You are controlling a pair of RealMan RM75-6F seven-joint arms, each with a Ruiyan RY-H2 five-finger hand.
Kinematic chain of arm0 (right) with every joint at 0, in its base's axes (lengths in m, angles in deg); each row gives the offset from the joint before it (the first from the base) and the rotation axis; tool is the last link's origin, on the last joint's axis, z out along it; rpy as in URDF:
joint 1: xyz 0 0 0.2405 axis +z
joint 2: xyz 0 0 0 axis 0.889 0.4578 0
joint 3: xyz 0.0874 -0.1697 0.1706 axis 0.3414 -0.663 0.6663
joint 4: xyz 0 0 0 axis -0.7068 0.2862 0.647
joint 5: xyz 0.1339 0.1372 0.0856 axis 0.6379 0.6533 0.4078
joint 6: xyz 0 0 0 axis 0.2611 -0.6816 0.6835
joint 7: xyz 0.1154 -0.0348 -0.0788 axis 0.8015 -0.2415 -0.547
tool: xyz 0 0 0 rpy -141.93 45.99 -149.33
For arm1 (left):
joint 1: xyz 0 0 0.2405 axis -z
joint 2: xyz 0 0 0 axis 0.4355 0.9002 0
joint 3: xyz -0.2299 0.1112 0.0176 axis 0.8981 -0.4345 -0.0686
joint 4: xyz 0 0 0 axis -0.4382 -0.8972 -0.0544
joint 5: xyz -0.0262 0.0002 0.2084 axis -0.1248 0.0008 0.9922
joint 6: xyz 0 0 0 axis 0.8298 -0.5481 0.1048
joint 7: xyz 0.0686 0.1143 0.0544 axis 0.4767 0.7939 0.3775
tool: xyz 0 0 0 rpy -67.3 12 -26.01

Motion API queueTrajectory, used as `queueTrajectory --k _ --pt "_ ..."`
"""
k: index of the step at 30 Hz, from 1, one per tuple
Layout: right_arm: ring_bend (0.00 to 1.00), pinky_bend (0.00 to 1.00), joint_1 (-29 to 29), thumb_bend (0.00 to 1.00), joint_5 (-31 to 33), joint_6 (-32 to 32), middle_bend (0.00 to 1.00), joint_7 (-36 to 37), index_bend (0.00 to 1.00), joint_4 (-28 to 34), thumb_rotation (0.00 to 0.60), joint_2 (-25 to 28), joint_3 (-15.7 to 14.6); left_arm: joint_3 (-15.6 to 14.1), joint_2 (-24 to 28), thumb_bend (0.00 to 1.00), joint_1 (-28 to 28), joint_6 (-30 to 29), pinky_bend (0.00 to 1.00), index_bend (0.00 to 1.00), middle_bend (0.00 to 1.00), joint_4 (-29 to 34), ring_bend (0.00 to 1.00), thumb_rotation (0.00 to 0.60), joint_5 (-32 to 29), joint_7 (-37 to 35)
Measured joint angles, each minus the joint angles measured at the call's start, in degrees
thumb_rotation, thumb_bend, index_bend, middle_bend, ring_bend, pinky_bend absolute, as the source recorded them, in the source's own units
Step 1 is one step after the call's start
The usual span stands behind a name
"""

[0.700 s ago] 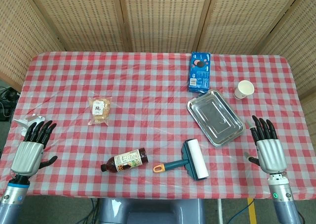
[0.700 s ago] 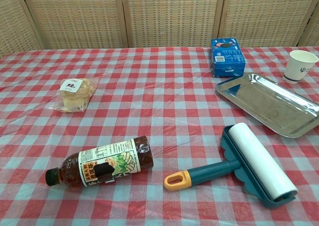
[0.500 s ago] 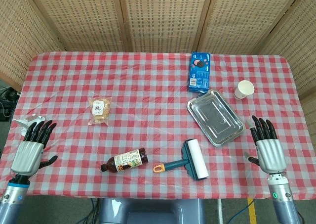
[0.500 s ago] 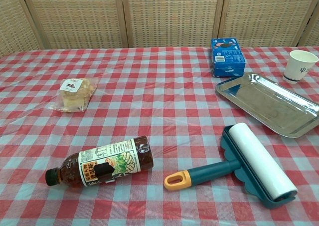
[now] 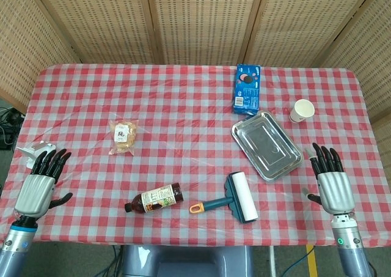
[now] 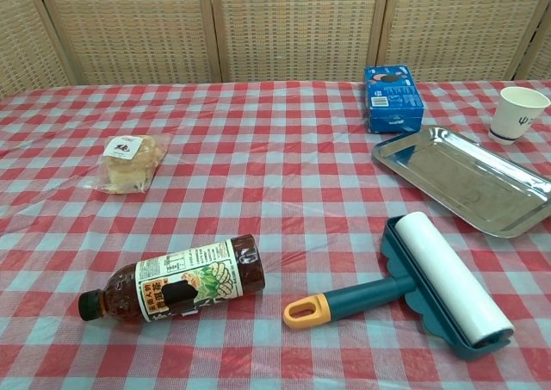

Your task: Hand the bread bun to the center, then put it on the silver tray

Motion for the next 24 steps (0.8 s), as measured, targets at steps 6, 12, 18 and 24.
queueTrajectory --k 6,12,18,24 --pt "0.00 0.00 0.1 0.10 0.5 0.5 0.00 0.5 0.00 -0.2 0.600 0.0 0.1 0.4 0.0 0.09 0.5 0.7 0.00 0.00 0.00 0.0 0.00 0.600 -0.6 0.1" --pt "0.00 0.00 0.3 0.10 1.4 1.5 0.00 1.2 0.01 -0.6 0.600 0.0 0.3 2.4 0.9 0.09 3.0 4.5 0.00 0.00 0.00 0.7 0.00 0.600 -2.5 -0.9" --pt "0.00 0.00 0.6 0.10 1.8 2.1 0.00 1.3 0.03 -0.7 0.600 -0.1 0.4 5.7 3.8 0.09 9.5 14.7 0.00 0.00 0.00 2.7 0.00 0.600 -5.7 -2.7" --pt "0.00 0.00 0.6 0.10 2.8 2.7 0.00 2.0 0.03 -1.1 0.600 0.0 0.7 8.8 4.6 0.09 18.0 26.8 0.00 0.00 0.00 0.6 0.00 0.600 -9.4 -1.5"
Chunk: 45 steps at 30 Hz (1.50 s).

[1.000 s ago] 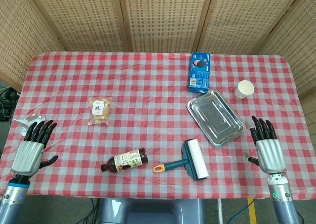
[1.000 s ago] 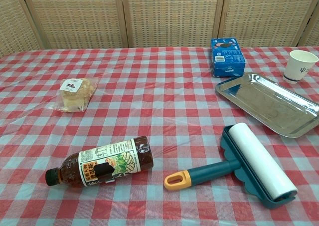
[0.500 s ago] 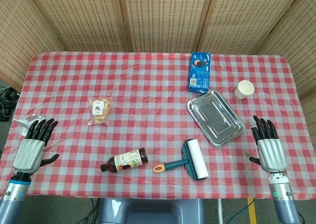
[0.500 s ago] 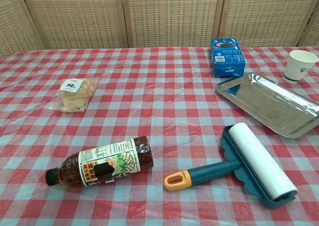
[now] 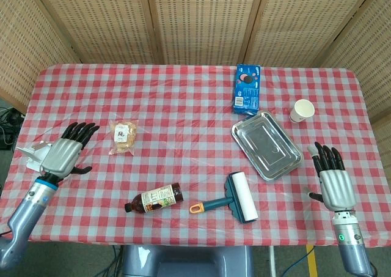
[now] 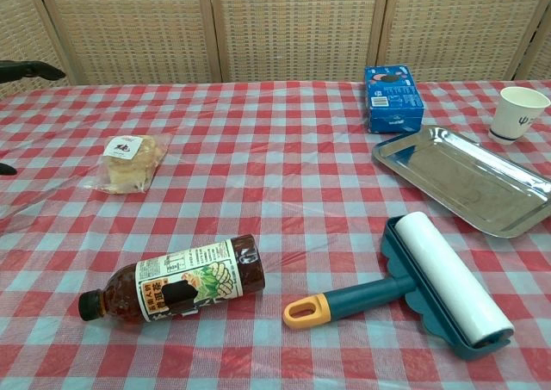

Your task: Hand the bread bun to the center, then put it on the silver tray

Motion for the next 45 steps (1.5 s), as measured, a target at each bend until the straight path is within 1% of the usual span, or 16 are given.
queueTrajectory --k 3,5,9,14,21,31,32,33,34,35,37,39,40,45 --pt "0.00 0.00 0.1 0.10 0.7 0.4 0.00 0.8 0.04 -0.3 0.600 0.1 0.3 1.1 -0.7 0.06 4.2 5.8 0.00 0.00 0.00 -3.0 0.00 0.600 -2.2 0.8" --pt "0.00 0.00 0.1 0.10 1.2 0.8 0.00 1.3 0.04 -0.7 0.600 0.1 0.5 1.6 -1.6 0.01 6.3 8.8 0.00 0.00 0.00 -5.1 0.00 0.600 -3.6 1.3" --pt "0.00 0.00 0.3 0.10 1.9 1.4 0.00 2.2 0.04 -1.4 0.600 0.1 0.9 2.0 -3.9 0.00 10.5 15.7 0.00 0.00 0.00 -9.3 0.00 0.600 -7.2 3.0" --pt "0.00 0.00 0.5 0.10 2.8 1.9 0.00 3.7 0.04 -2.4 0.600 0.1 1.4 2.2 -7.3 0.00 15.5 22.9 0.00 0.00 0.00 -14.1 0.00 0.600 -12.8 5.9" --pt "0.00 0.00 0.6 0.10 3.9 2.4 0.00 4.8 0.05 -3.7 0.600 0.0 1.9 2.0 -12.6 0.00 20.8 27.7 0.00 0.00 0.00 -22.1 0.00 0.600 -18.2 9.7" --pt "0.00 0.00 0.6 0.10 4.3 2.3 0.00 6.3 0.05 -4.8 0.600 -0.2 2.3 1.0 -18.7 0.00 24.9 31.4 0.00 0.01 0.00 -29.8 0.00 0.600 -22.8 11.2" --pt "0.00 0.00 0.6 0.10 4.2 2.2 0.00 6.4 0.05 -4.8 0.600 -0.2 2.3 0.8 -19.1 0.01 25.1 31.7 0.02 0.03 0.00 -30.3 0.00 0.600 -23.1 11.3" --pt "0.00 0.00 0.6 0.10 4.2 2.2 0.00 6.6 0.06 -4.8 0.600 -0.2 2.3 0.5 -19.5 0.04 25.4 31.8 0.07 0.09 0.01 -30.8 0.01 0.600 -23.2 11.3" --pt "0.00 0.00 0.6 0.10 4.1 2.2 0.00 6.7 0.06 -4.9 0.600 -0.2 2.3 0.2 -20.0 0.10 25.6 31.9 0.15 0.18 0.05 -31.3 0.05 0.600 -23.4 11.4" --pt "0.00 0.00 0.6 0.10 4.1 2.2 0.00 6.9 0.06 -4.9 0.600 -0.2 2.3 0.1 -20.3 0.18 25.6 31.7 0.24 0.29 0.12 -31.6 0.11 0.600 -23.5 11.5" --pt "0.00 0.00 0.6 0.10 4.0 2.1 0.00 7.1 0.06 -5.1 0.600 -0.3 2.3 0.1 -20.7 0.28 25.6 30.7 0.33 0.43 0.25 -31.9 0.22 0.600 -23.4 11.5" --pt "0.00 0.00 0.6 0.10 3.8 1.9 0.00 7.2 0.06 -5.2 0.600 -0.4 2.2 0.1 -21.2 0.32 25.4 28.8 0.35 0.49 0.30 -32.0 0.26 0.600 -23.1 11.2" --pt "0.00 0.00 0.6 0.10 3.6 1.7 0.00 7.3 0.06 -5.3 0.600 -0.4 2.2 0.2 -21.4 0.33 25.2 27.8 0.35 0.50 0.31 -32.1 0.27 0.600 -22.8 10.9" --pt "0.00 0.00 0.6 0.10 3.1 1.1 0.00 7.6 0.07 -5.4 0.600 -0.6 2.2 0.2 -22.1 0.33 23.8 22.9 0.35 0.50 0.31 -32.1 0.27 0.600 -20.0 8.3"
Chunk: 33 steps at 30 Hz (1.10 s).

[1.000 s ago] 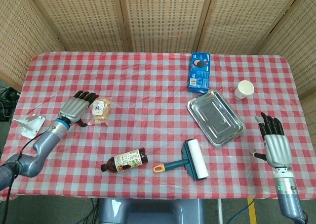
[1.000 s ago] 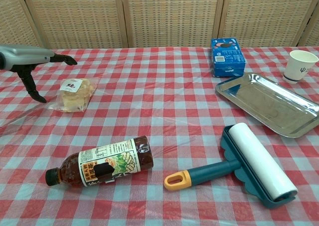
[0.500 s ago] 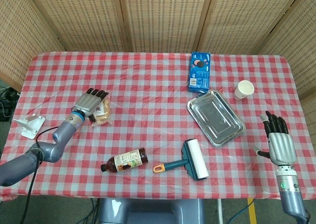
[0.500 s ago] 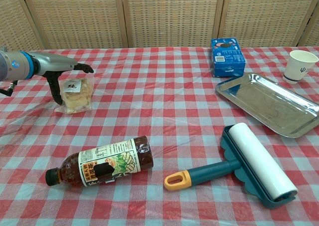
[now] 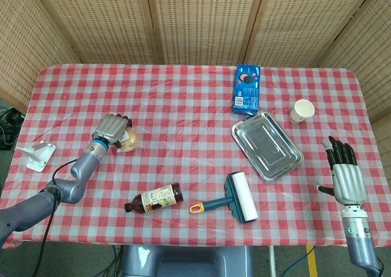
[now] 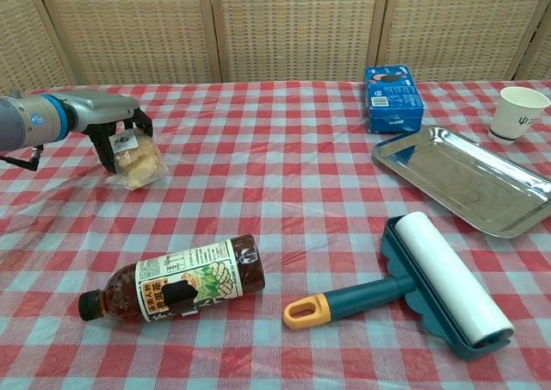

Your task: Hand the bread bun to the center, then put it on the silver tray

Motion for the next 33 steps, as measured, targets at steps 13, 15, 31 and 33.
queueTrajectory --k 13,15,31,33 --pt "0.00 0.00 0.0 0.10 -1.2 -0.9 0.00 1.0 0.07 1.0 0.600 0.6 -0.1 1.4 2.4 0.33 -0.7 -7.2 0.35 0.50 0.30 5.0 0.27 0.600 6.2 -5.2" --pt "0.00 0.00 0.0 0.10 -1.2 -0.9 0.00 1.2 0.07 1.0 0.600 0.8 -0.1 2.3 2.3 0.33 0.1 -8.0 0.35 0.50 0.30 6.4 0.27 0.600 6.2 -4.5" --pt "0.00 0.00 -0.9 0.10 0.6 -1.5 0.00 4.8 0.07 0.5 0.600 2.3 1.1 8.6 -7.2 0.31 12.1 -7.4 0.33 0.51 0.24 9.1 0.24 0.600 -0.9 8.1" --pt "0.00 0.00 -1.1 0.10 0.6 -1.9 0.00 5.1 0.07 0.6 0.600 2.6 1.1 9.1 -9.1 0.30 13.7 -7.3 0.27 0.47 0.18 8.4 0.18 0.600 -1.9 9.5"
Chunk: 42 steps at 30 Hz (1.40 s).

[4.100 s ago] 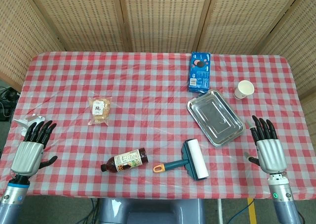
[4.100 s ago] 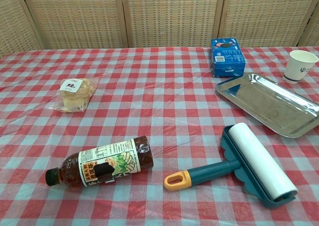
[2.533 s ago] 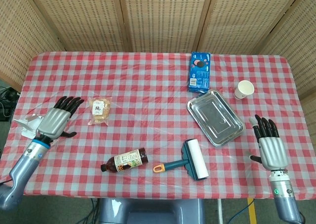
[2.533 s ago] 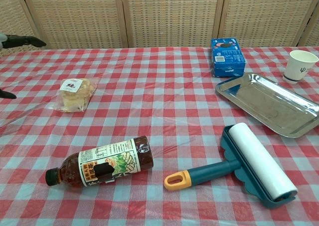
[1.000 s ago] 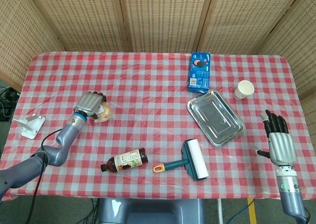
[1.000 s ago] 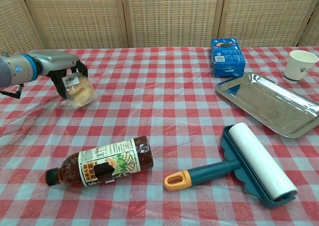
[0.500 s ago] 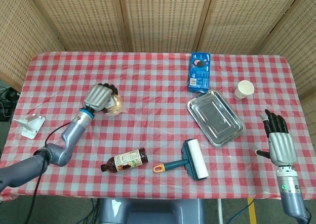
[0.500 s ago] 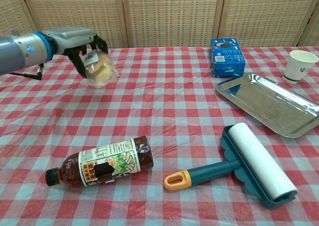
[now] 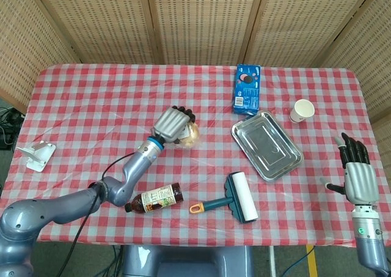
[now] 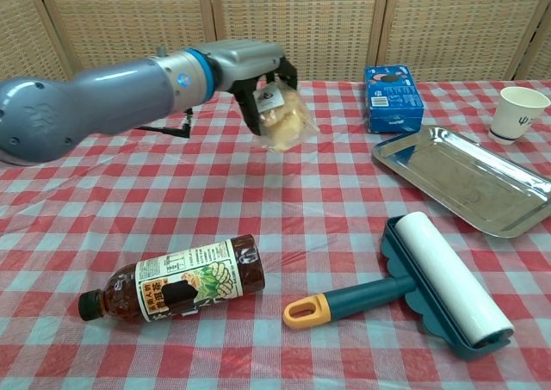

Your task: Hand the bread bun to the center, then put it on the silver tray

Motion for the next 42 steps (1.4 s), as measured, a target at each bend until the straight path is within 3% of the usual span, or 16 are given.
queueTrajectory --k 2,3,4,7,18,25,32,36,42 --pt "0.00 0.00 -0.2 0.10 0.1 -0.1 0.00 0.2 0.07 0.2 0.600 0.3 0.1 0.4 -2.0 0.26 1.5 0.2 0.12 0.36 0.07 -1.2 0.06 0.600 -1.1 1.2" --pt "0.00 0.00 -0.2 0.10 0.2 -0.1 0.00 0.3 0.07 0.2 0.600 0.4 0.1 0.5 -3.0 0.23 2.1 0.2 0.04 0.26 0.02 -1.7 0.02 0.600 -2.0 2.2" --pt "0.00 0.00 -0.3 0.10 0.4 -0.1 0.00 0.4 0.07 0.2 0.600 0.5 0.2 0.6 -3.6 0.19 2.6 0.1 0.00 0.16 0.00 -2.0 0.00 0.600 -2.7 3.2" --pt "0.00 0.00 -0.4 0.10 0.7 0.0 0.00 0.6 0.07 0.3 0.600 0.6 0.3 0.8 -5.5 0.14 3.7 -0.9 0.00 0.03 0.00 -2.4 0.00 0.600 -5.3 6.4" --pt "0.00 0.00 -0.4 0.10 0.7 0.4 0.00 0.3 0.07 0.4 0.600 0.7 0.1 0.4 -3.6 0.14 2.1 -4.2 0.00 0.00 0.00 1.3 0.00 0.600 -8.0 7.9" --pt "0.00 0.00 -0.2 0.10 1.1 1.2 0.00 -0.1 0.07 0.4 0.600 0.6 0.0 -1.2 2.1 0.15 -2.5 -7.9 0.00 0.01 0.00 9.3 0.00 0.600 -8.7 7.9" --pt "0.00 0.00 0.3 0.10 1.1 2.2 0.00 -1.4 0.07 0.3 0.600 -0.1 -0.3 -5.3 13.4 0.16 -12.5 -18.4 0.00 0.01 0.00 22.0 0.00 0.600 -5.4 6.6" --pt "0.00 0.00 0.6 0.10 0.7 2.3 0.00 -2.5 0.07 0.5 0.600 -0.6 -0.5 -8.7 19.1 0.16 -19.0 -23.9 0.00 0.00 0.00 25.7 0.00 0.600 -1.0 2.9" --pt "0.00 0.00 1.0 0.10 0.2 2.4 0.00 -4.1 0.07 0.7 0.600 -1.2 -0.8 -13.7 22.9 0.16 -27.6 -31.7 0.00 0.00 0.00 28.2 0.00 0.600 5.1 -2.5"
